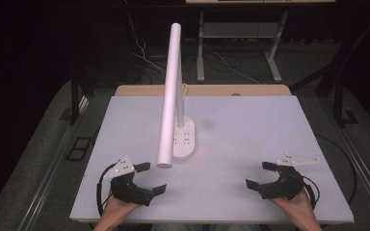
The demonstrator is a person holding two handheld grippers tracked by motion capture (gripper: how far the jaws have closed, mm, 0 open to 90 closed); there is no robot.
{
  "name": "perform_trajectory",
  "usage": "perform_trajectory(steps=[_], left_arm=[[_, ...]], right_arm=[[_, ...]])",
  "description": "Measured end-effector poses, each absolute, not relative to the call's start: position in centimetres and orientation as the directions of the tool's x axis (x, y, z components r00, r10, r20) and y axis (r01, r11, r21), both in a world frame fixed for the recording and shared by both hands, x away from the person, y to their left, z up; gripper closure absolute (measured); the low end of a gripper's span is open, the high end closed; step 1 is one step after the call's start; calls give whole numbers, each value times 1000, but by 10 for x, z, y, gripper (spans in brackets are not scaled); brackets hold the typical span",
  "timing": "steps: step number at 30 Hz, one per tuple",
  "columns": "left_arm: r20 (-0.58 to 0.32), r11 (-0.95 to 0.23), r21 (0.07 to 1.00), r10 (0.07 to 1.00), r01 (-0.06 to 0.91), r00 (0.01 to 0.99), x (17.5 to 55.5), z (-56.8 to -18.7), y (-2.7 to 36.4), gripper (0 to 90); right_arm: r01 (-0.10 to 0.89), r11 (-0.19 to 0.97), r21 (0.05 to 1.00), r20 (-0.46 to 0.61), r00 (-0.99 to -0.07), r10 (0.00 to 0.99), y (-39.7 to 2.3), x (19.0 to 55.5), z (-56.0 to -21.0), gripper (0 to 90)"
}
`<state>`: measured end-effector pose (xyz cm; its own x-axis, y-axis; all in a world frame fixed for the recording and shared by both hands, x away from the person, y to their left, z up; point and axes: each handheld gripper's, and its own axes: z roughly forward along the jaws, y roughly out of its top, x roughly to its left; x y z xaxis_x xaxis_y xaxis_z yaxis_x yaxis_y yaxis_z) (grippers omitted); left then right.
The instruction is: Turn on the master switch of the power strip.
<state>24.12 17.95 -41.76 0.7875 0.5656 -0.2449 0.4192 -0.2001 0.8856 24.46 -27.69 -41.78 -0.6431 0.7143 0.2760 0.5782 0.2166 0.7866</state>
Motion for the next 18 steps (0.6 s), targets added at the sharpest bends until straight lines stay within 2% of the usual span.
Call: perform_trajectory(steps=[18], left_arm=[[-261, -238, 862, 549, 448, 794, 243, -417, 176, 0]], right_arm=[[576, 222, 787, 277, -651, 707, -279, 241, -418, 0]])
